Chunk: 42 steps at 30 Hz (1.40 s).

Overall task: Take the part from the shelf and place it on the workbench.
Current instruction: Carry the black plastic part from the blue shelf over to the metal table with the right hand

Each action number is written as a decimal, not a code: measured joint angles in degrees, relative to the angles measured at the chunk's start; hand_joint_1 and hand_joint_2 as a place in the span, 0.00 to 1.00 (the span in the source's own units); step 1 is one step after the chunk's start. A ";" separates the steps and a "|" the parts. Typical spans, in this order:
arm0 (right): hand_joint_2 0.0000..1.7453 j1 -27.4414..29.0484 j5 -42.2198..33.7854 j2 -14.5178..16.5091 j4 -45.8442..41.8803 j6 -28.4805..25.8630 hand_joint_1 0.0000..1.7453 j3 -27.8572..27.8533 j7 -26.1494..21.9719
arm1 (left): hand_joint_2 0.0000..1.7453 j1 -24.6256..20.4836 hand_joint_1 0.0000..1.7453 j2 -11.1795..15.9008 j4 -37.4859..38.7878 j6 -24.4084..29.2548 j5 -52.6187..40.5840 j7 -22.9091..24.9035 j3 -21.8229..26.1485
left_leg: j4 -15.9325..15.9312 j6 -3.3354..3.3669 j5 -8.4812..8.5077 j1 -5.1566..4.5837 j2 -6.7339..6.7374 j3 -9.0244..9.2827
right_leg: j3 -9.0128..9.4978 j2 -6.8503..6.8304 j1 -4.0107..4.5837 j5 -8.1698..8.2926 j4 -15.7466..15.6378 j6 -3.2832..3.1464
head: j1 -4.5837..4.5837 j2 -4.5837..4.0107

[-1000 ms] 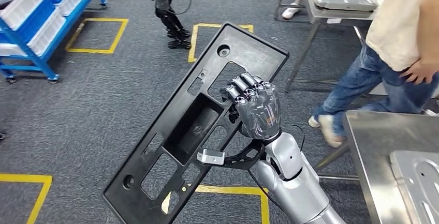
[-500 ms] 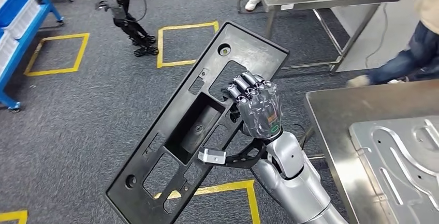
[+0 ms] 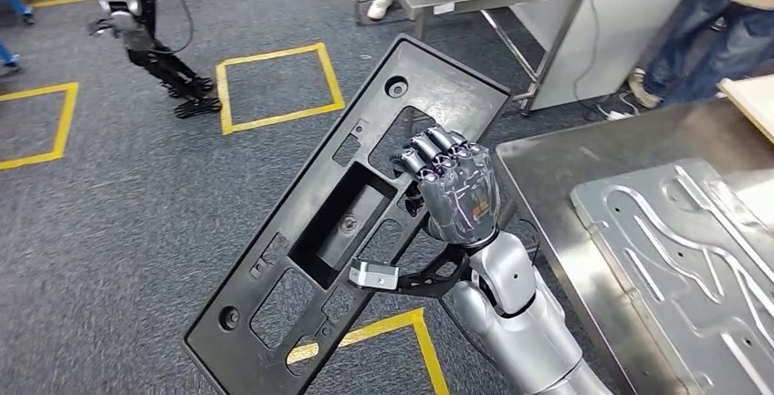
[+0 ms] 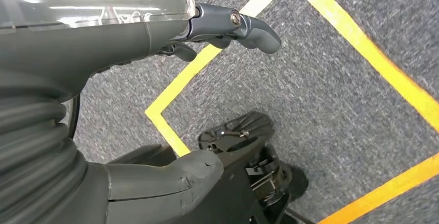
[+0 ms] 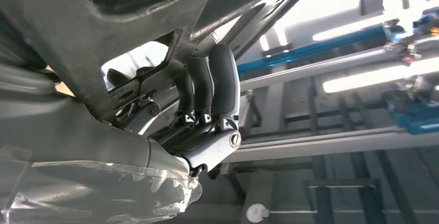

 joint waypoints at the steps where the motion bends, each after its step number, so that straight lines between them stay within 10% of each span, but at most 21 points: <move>1: 1.00 0.08 -0.01 -0.03 0.01 0.01 1.00 0.00 0.01 | 1.00 0.05 0.00 0.00 0.00 0.01 -0.01 0.00 0.01 | 0.02 -0.02 -0.04 0.00 0.78 -0.01 | -0.62 -0.21 -0.13 -0.13 1.46 0.13 | -0.01 0.00; 7: 1.00 -0.17 -0.06 -0.01 -0.01 0.00 1.00 0.03 0.02 | 1.00 -0.10 0.00 -0.13 0.00 0.01 -0.07 0.00 0.02 | 0.65 -1.24 -0.99 -0.51 4.40 0.39 | 7.62 -5.35 0.63 6.12 -13.32 -0.91 | -0.01 0.00; 10: 1.00 -0.17 -0.12 -0.01 -0.04 -0.01 1.00 0.04 0.04 | 1.00 -0.24 0.00 -0.16 0.00 0.01 -0.08 0.00 0.03 | 0.72 -2.12 -1.53 -0.56 5.69 0.80 | 7.48 -3.52 0.66 6.27 -13.80 -1.91 | -0.02 0.00; 16: 1.00 -0.10 -0.15 0.10 -0.01 0.02 1.00 0.04 0.04 | 1.00 0.05 0.00 -0.15 0.00 0.08 -0.08 0.01 0.03 | 16.07 -2.99 -9.05 -0.09 -0.16 -6.07 | 7.64 0.61 0.22 6.72 -14.21 -3.14 | -0.05 0.00; 21: 1.00 -0.02 -0.17 0.10 -0.01 0.02 1.00 0.05 0.03 | 1.00 0.05 0.00 -0.13 0.00 0.15 -0.14 0.01 0.03 | 4.47 -2.67 -1.32 0.40 -3.38 -1.76 | 7.26 4.34 0.21 6.45 -13.20 -2.50 | -0.04 0.00; 25: 1.00 0.13 -0.45 0.08 -0.03 0.01 1.00 0.04 -0.13 | 1.00 -0.06 0.00 -0.16 0.00 0.31 -0.24 0.02 0.05 | 1.95 -1.69 -0.88 0.23 -3.71 -0.83 | 6.40 6.03 -0.04 6.90 -13.10 -1.03 | -0.04 0.00; 29: 1.00 0.06 -0.52 0.05 -0.04 0.00 1.00 -0.08 -0.22 | 1.00 -0.09 0.00 -0.31 0.00 0.34 -0.34 0.00 0.05 | 1.39 -0.28 -0.35 0.22 -1.16 -0.72 | 2.82 1.01 0.24 2.18 -5.16 -0.21 | 0.08 0.00; 32: 1.00 0.31 -0.52 0.02 -0.02 0.00 1.00 -0.14 -0.26 | 1.00 0.18 0.00 -0.24 0.00 0.36 -0.35 0.00 0.05 | 1.41 -0.06 -0.47 -0.08 1.01 -0.75 | -0.45 -0.29 0.22 -0.15 2.09 -0.12 | 0.06 0.00; 38: 1.00 0.29 -0.43 0.04 -0.04 0.00 1.00 -0.21 -0.45 | 1.00 0.00 0.00 -0.32 0.00 0.35 -0.19 -0.04 0.19 | 1.45 -0.77 -1.08 -0.74 4.52 -0.15 | 7.61 -5.25 1.61 5.96 -13.24 -1.97 | 0.05 0.00; 42: 1.00 0.63 -0.24 -0.02 -0.03 0.00 1.00 -0.22 -0.40 | 1.00 -0.11 0.00 -0.46 0.00 0.63 0.34 -0.21 0.50 | 2.82 -1.84 -2.78 -0.76 4.07 -0.30 | 7.74 -2.68 1.05 6.56 -14.19 -3.01 | 0.03 0.00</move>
